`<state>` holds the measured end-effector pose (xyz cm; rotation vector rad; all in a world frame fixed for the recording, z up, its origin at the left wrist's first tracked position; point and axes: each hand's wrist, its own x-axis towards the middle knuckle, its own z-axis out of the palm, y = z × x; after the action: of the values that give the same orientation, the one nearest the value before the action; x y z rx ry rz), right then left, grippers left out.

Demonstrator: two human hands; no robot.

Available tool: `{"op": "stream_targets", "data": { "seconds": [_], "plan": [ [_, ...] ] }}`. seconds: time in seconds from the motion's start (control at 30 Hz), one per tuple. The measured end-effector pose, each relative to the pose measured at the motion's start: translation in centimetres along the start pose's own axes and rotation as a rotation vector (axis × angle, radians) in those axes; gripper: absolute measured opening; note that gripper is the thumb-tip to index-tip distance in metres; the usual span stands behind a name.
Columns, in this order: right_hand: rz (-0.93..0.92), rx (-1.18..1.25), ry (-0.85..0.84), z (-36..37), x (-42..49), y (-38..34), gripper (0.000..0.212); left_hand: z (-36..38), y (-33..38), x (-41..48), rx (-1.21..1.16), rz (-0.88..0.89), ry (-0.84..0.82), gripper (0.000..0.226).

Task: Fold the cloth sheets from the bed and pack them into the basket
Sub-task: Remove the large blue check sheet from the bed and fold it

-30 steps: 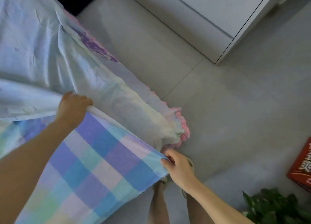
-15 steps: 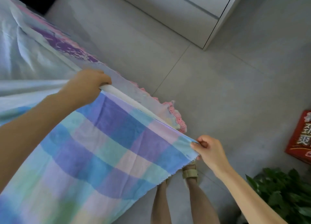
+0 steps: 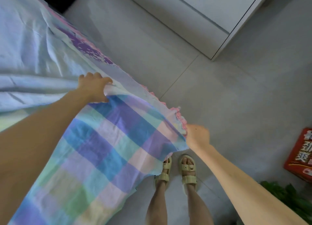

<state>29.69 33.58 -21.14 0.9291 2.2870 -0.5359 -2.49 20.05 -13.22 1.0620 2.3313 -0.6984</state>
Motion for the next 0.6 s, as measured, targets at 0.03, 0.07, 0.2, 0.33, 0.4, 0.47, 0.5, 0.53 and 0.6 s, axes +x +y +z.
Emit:
{"op": "stream_targets", "data": {
  "seconds": [0.03, 0.07, 0.2, 0.33, 0.4, 0.47, 0.5, 0.53, 0.6],
  "plan": [
    [-0.043, -0.022, 0.035, -2.2, -0.6, -1.1, 0.022, -0.6, -1.1, -1.5, -0.041, -0.026, 0.012, 0.076],
    [-0.076, -0.021, 0.048, -3.8, -1.1, -1.8, 0.02, -0.8, -1.5, -2.6, -0.114, -0.049, 0.032, 0.077],
    [-0.175, 0.107, 0.039, -10.4, -3.6, -5.0, 0.026, -2.4, -3.9, -7.4, -0.514, -0.248, 0.18, 0.046],
    [-0.322, 0.204, 0.051, -17.3, -4.4, -7.8, 0.023, -4.3, -5.3, -10.3, -0.949, -0.564, 0.252, 0.018],
    [-0.384, 0.229, 0.058, -21.0, -4.1, -9.0, 0.022, -5.1, -5.7, -11.1, -1.074, -0.69, 0.233, 0.011],
    [-0.457, 0.265, 0.044, -24.5, -3.7, -9.6, 0.022, -5.7, -5.4, -11.3, -1.214, -0.831, 0.221, 0.014],
    [-0.489, 0.281, 0.043, -25.5, -3.6, -9.9, 0.021, -5.4, -5.4, -11.2, -1.298, -0.886, 0.214, 0.016],
    [-0.523, 0.294, 0.034, -27.2, -3.3, -9.9, 0.021, -5.6, -5.1, -11.2, -1.385, -0.953, 0.212, 0.018],
    [-0.587, 0.298, -0.004, -30.8, -2.7, -9.5, 0.019, -6.9, -3.9, -11.4, -1.58, -1.08, 0.222, 0.02]
  ]
}}
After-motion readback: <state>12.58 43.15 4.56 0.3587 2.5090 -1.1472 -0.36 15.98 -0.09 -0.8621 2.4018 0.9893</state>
